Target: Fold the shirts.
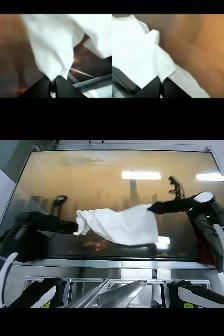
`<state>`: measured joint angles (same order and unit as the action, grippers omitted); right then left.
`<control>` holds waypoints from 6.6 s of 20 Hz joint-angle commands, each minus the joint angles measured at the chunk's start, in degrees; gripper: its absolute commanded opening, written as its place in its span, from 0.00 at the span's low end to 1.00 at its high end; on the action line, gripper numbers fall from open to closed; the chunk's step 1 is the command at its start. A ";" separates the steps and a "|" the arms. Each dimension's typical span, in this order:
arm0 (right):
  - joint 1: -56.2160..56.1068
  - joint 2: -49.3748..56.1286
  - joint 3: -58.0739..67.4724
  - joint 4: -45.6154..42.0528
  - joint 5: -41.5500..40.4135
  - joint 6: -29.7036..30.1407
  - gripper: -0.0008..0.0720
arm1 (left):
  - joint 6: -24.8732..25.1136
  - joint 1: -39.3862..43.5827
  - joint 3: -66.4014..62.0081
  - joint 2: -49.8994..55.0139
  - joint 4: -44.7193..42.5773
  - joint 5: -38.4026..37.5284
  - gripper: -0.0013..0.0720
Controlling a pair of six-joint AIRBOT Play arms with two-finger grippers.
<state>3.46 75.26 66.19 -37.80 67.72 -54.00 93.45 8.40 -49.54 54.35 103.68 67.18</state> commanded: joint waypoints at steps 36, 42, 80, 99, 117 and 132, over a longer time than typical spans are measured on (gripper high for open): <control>2.27 19.34 15.04 -6.84 -19.37 -1.38 0.59 | 17.31 -16.57 -54.47 48.52 2.34 9.97 0.96; 14.05 12.63 13.09 -16.13 2.12 -9.49 0.48 | 15.98 -26.05 -48.11 40.87 3.06 19.30 0.96; 9.25 18.36 -10.21 -9.90 0.39 -1.25 0.54 | 31.41 -26.60 -16.20 42.07 11.52 12.35 0.05; 16.02 -39.10 22.34 -4.85 -4.83 0.68 0.04 | 29.05 -27.34 -40.54 -12.85 30.67 -2.05 0.04; 13.40 -6.58 9.18 -0.96 -5.03 5.97 0.04 | 33.90 -18.05 -38.62 22.21 27.76 -0.15 0.04; 9.33 25.35 18.51 2.78 -17.29 5.11 0.04 | 18.12 -14.49 -65.33 59.74 8.15 4.00 0.04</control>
<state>12.75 98.89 83.85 -31.51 49.95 -47.09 117.36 -6.15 -114.89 112.71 119.44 67.42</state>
